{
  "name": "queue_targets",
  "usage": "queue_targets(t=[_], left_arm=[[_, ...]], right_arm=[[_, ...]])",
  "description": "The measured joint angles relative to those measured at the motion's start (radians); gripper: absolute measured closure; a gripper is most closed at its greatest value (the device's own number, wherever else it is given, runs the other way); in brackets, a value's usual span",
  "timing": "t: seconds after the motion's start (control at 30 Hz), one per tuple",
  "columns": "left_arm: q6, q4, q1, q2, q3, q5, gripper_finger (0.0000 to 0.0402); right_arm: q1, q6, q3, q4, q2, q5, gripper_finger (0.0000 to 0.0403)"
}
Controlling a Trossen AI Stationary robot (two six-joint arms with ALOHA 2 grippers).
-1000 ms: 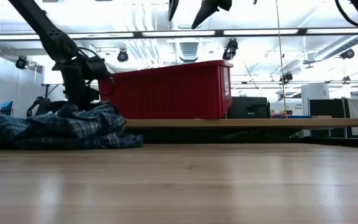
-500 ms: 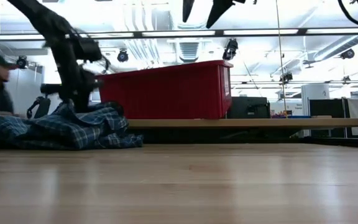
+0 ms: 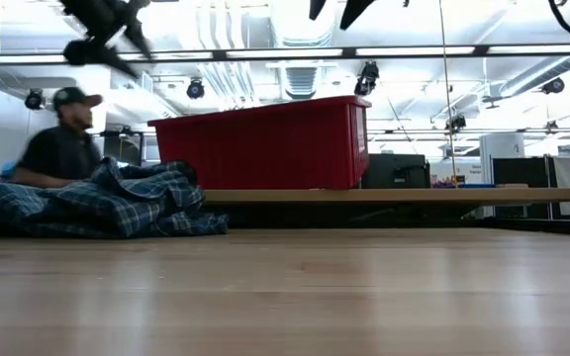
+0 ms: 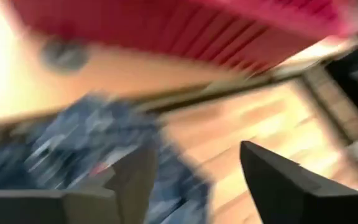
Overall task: Fold Laundry from Bin
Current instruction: Adjust the red bin
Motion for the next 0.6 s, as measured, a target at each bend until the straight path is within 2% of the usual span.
queue_targets(t=[0.13, 0.27, 0.43, 0.6], left_arm=[[-0.053, 0.162, -0.072, 0.036, 0.070, 0.015, 0.0140], [-0.078, 0.258, -0.129, 0.139, 0.159, -0.021, 0.0123], [-0.059, 0.261, -0.141, 0.346, 0.316, -0.066, 0.0125], [0.022, 0.260, -0.117, 0.598, 0.557, -0.068, 0.0127]], right_arm=[[0.000, -0.102, 0.000, 0.000, -0.042, 0.007, 0.0081], [0.000, -0.185, 0.000, -0.001, -0.081, 0.008, 0.0081], [0.008, -0.158, 0.000, -0.001, -0.151, 0.008, 0.0081], [0.009, -0.083, -0.011, -0.001, -0.219, 0.011, 0.0081]])
